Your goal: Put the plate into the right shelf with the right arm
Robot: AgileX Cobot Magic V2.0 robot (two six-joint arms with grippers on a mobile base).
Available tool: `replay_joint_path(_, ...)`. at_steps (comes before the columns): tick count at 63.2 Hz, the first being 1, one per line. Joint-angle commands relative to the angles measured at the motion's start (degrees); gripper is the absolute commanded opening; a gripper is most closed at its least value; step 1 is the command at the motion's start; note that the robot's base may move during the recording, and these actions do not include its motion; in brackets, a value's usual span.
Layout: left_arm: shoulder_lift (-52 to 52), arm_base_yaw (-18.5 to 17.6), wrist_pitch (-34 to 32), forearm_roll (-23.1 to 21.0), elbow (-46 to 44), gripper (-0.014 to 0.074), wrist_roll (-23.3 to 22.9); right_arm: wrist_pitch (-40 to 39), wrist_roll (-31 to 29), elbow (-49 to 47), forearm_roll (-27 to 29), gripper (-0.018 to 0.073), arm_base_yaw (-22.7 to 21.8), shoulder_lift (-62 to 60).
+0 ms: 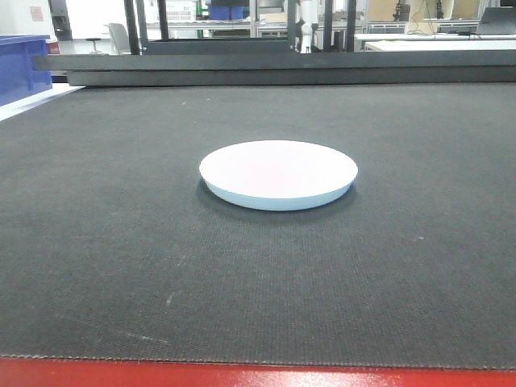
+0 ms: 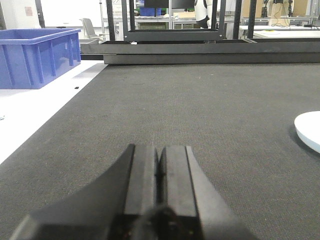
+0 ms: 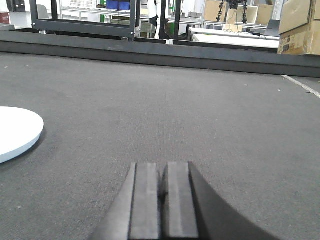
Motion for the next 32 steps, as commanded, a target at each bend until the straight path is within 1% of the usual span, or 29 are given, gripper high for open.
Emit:
replay_joint_path(1,-0.68,-0.31,-4.79,-0.12,0.48,-0.0047,-0.14,-5.16,-0.12,-0.51,-0.25,0.0055,0.00,-0.80)
replay_joint_path(32,-0.68,-0.31,-4.79,-0.12,0.48,-0.0047,-0.14,-5.16,-0.12,-0.51,-0.25,0.0055,0.00,-0.80)
